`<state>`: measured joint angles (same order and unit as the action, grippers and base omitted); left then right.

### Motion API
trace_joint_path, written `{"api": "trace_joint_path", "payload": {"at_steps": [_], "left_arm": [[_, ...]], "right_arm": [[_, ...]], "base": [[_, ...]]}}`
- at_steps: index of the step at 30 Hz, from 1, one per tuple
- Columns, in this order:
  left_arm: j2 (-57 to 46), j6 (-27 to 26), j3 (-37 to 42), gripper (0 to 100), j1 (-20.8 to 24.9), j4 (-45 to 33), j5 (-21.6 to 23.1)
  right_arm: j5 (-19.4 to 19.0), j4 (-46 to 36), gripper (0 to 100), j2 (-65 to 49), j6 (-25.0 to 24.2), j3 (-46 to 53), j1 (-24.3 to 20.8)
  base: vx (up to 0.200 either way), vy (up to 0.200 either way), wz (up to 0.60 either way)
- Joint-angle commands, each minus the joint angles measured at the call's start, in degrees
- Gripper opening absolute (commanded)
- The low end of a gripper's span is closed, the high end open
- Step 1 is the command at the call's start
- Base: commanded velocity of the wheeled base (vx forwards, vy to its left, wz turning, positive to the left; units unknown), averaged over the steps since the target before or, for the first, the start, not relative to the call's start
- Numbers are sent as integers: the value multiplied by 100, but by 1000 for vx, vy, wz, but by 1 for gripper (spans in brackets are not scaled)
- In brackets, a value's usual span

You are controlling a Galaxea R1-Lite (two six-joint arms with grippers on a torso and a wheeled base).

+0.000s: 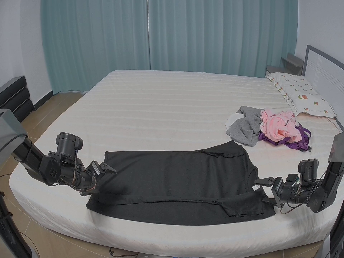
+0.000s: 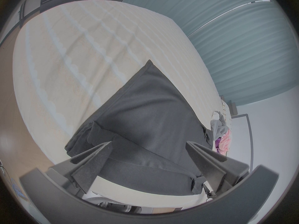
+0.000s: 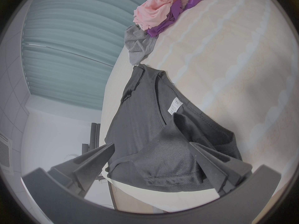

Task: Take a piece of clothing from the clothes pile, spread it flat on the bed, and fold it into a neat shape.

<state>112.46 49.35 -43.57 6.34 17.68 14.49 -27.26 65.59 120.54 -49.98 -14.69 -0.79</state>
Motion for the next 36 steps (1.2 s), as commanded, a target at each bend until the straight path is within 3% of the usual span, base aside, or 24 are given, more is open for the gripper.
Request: {"api": "trace_joint_path", "payload": {"at_steps": [1,12,29,36], "left_arm": [[92,31,50,100,175,25,-61],[400,49,50,100,561,-10,-535],[1006,66,-310,100,412,25,-606],[1147,418,-785,100,245,43,-606]], "right_arm": [[-8,-2,100,13,-12,10,-17],[-8,7,100,66,15,1,-17],[10,7,100,180,24,-8,-61],[19,7,100,233,24,-25,-132]], "base": [[0,0,0],[0,0,0],[0,0,0],[0,0,0]]}}
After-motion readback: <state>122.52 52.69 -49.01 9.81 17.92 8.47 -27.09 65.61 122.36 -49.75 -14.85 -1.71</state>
